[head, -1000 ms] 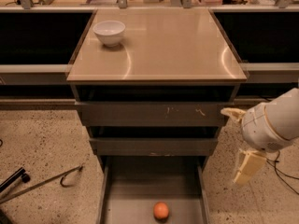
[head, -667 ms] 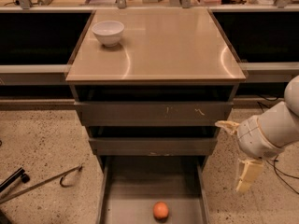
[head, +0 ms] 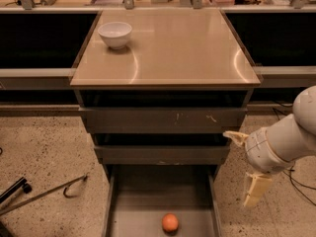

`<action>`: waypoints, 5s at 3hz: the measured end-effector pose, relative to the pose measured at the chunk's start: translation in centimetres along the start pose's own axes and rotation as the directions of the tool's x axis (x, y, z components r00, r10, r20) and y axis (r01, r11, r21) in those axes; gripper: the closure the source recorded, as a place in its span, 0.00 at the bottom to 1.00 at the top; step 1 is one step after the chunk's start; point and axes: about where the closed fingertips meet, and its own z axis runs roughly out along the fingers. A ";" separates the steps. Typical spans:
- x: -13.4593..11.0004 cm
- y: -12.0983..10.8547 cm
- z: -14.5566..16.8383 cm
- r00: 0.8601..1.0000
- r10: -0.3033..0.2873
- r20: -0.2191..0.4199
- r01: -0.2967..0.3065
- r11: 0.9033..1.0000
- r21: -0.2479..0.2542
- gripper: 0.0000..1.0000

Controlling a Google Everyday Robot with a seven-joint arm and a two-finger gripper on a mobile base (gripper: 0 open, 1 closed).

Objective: Pick orange from bottom drawer and place on counter

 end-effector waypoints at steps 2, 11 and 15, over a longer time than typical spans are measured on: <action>3.8 3.6 12.5 0.990 -0.130 -0.058 0.129 0.992 -0.014 0.00; 8.0 1.2 42.0 0.878 -0.466 0.109 0.460 0.885 0.069 0.00; 7.9 1.6 47.3 0.860 -0.477 0.182 0.482 0.876 0.015 0.00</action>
Offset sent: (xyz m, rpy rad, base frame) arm 0.0361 0.0228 -0.2293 -0.1341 -0.2666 0.1099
